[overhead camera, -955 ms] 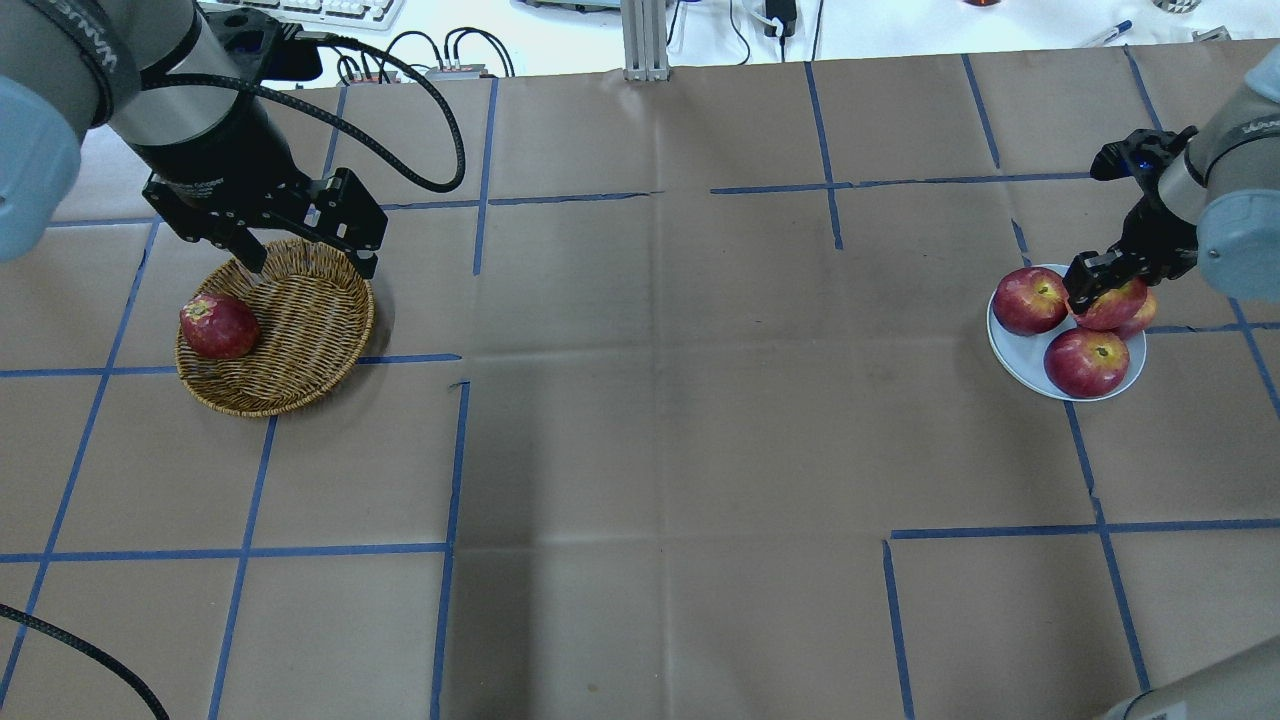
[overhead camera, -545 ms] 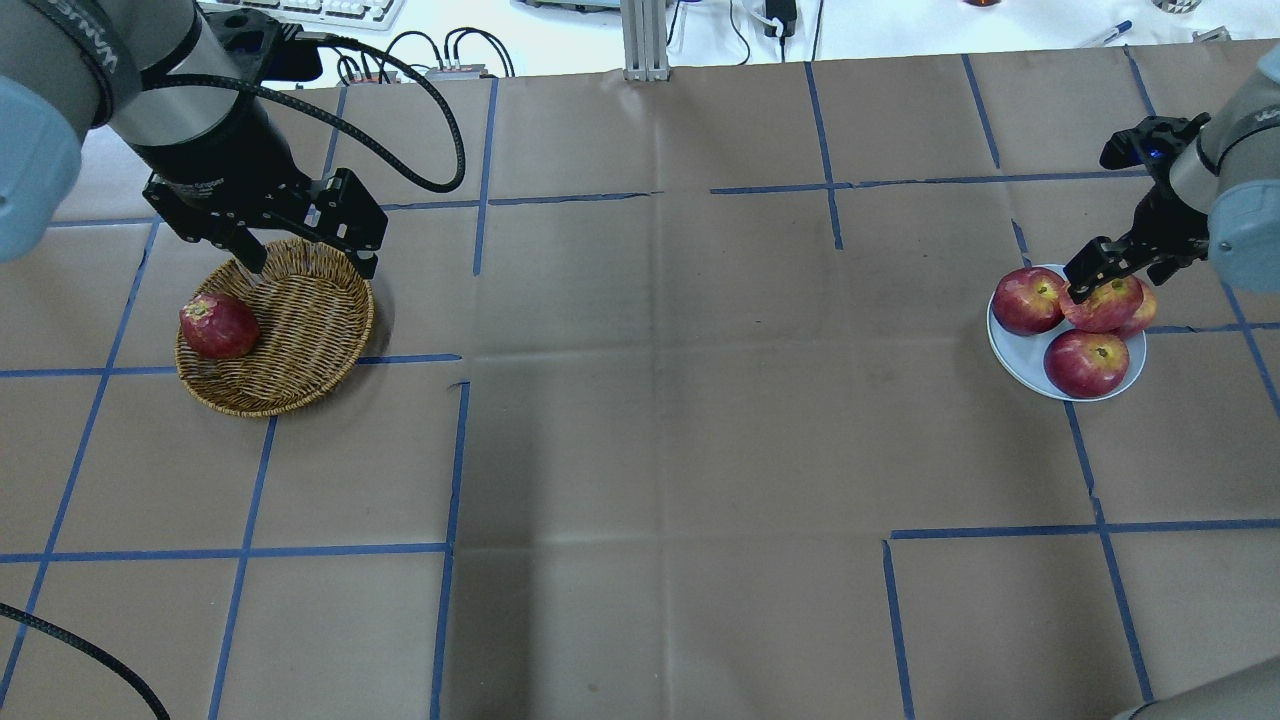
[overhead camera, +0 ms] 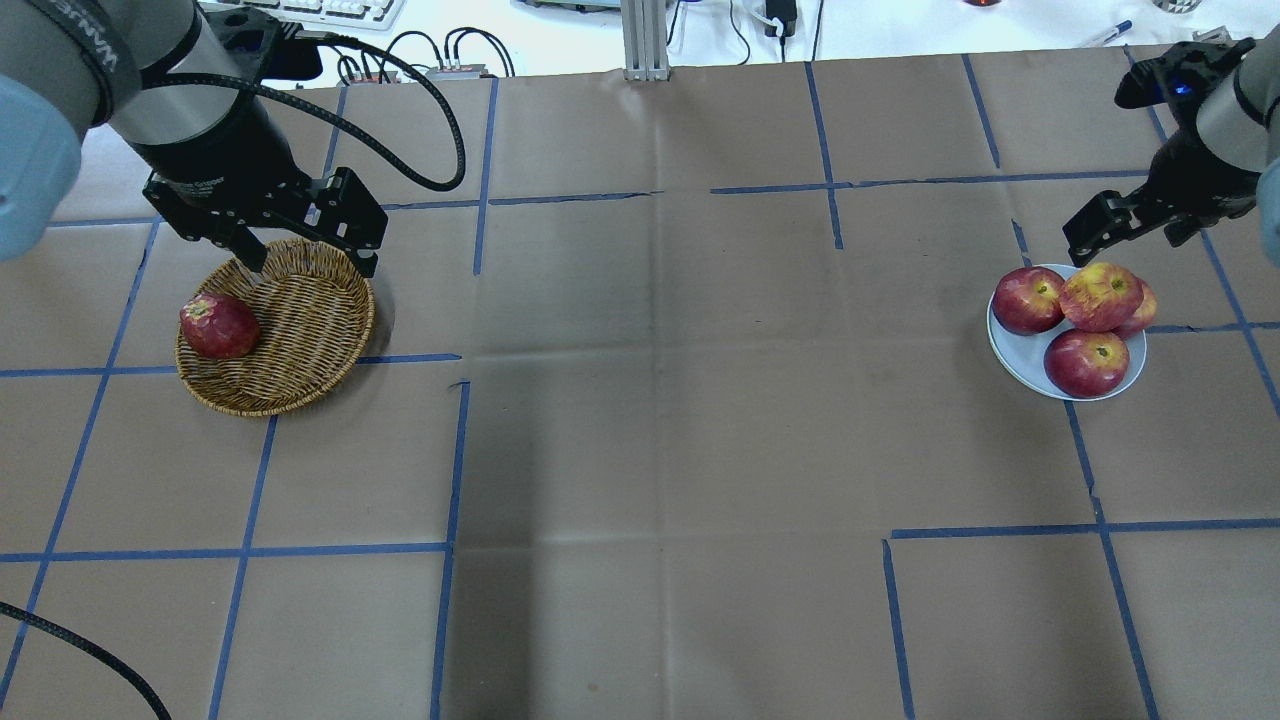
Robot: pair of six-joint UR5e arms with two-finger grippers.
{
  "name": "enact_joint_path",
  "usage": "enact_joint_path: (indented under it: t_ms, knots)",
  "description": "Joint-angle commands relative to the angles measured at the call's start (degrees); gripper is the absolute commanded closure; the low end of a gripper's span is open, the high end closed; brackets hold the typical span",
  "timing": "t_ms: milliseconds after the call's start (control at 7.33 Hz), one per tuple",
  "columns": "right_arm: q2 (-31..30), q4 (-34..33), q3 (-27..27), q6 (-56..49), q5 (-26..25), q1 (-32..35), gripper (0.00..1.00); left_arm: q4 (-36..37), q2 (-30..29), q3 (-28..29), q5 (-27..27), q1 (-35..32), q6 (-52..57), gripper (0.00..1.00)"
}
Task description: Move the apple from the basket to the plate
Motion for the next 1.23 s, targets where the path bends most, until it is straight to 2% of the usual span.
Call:
enact_joint_path:
  t_ms: [0, 136, 409, 1091]
  knots:
    - [-2.6, 11.7, -5.1, 16.9, 0.0, 9.8, 0.00, -0.1, 0.0, -0.1, 0.0, 0.0, 0.0, 0.01]
    - [-2.6, 15.4, -7.9, 24.2, 0.1, 14.3, 0.00, 0.0, 0.0, -0.1, 0.0, 0.0, 0.0, 0.01]
    - [-2.7, 17.9, -9.6, 29.1, -0.1, 19.5, 0.00, -0.1, 0.0, 0.0, 0.0, 0.0, 0.0, 0.01]
    - [-2.7, 18.1, -9.9, 28.2, 0.1, 19.4, 0.00, -0.1, -0.2, 0.0, 0.0, 0.0, 0.0, 0.01]
